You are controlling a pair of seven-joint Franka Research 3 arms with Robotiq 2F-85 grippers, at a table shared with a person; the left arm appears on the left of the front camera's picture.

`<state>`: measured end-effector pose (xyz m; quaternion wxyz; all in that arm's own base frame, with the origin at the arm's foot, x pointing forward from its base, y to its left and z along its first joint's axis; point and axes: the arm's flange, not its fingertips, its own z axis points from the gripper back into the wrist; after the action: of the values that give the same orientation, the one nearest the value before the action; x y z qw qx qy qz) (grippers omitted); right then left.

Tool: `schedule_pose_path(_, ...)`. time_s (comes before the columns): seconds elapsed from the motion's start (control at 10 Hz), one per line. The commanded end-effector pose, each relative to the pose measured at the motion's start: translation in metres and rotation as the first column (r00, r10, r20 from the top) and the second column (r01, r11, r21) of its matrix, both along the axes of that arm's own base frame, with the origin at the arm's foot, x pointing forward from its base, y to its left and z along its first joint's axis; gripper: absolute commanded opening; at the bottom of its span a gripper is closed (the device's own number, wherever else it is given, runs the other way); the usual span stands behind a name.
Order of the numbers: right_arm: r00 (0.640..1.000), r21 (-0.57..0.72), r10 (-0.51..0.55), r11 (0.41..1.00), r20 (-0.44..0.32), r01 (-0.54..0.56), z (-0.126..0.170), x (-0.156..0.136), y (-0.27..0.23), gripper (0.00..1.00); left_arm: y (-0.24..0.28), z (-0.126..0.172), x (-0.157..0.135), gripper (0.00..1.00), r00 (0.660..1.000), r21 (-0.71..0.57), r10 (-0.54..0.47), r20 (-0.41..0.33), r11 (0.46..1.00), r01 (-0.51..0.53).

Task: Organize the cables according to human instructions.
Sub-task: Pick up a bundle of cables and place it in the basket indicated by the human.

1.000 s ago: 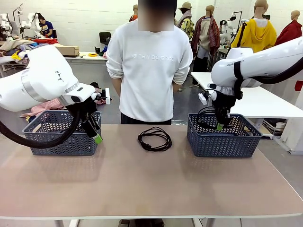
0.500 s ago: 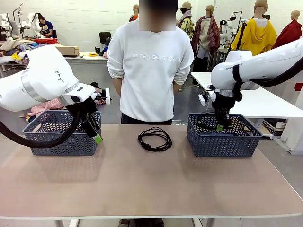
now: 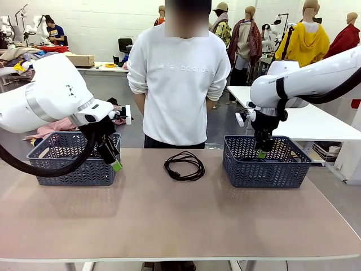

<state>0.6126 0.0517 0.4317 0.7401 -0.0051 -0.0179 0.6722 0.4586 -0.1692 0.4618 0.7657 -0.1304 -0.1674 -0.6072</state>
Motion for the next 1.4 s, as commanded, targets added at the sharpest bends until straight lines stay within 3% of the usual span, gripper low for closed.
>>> schedule_pose_path(0.0, 1.0, -0.008, -0.024, 1.0, 0.002, 0.024, 0.0033, -0.0002, 0.0014, 0.77, 0.0017, 0.0021, 0.0005, 1.0, 1.0, -0.002, 0.004, 0.002, 1.0, -0.004)
schedule_pose_path(0.1, 1.0, -0.009, -0.022, 1.0, -0.002, 0.022, 0.0034, -0.0006, 0.0022, 1.0, 0.0017, 0.0021, 0.0005, 1.0, 1.0, -0.002, 0.004, 0.002, 1.0, -0.004)
schedule_pose_path(0.2, 1.0, -0.012, -0.022, 1.0, -0.003, 0.022, 0.0044, -0.0014, 0.0027, 0.97, 0.0017, 0.0021, 0.0005, 1.0, 1.0, -0.002, 0.004, 0.002, 1.0, -0.004)
schedule_pose_path(0.7, 0.999, -0.017, -0.049, 0.999, 0.003, 0.049, 0.0065, -0.003, 0.0017, 1.0, 0.0017, 0.0021, 0.0005, 1.0, 1.0, -0.002, 0.004, 0.002, 1.0, -0.004)
schedule_pose_path(0.8, 1.0, 0.0, -0.007, 1.0, -0.009, 0.007, 0.0004, -0.0015, 0.002, 1.0, 0.0017, 0.0021, 0.0005, 1.0, 1.0, -0.002, 0.004, 0.002, 1.0, -0.004)
schedule_pose_path(1.3, 1.0, 0.0, -0.007, 1.0, -0.009, 0.007, 0.0004, -0.0015, 0.002, 1.0, 0.0017, 0.0021, 0.0005, 1.0, 1.0, -0.002, 0.004, 0.002, 1.0, -0.004)
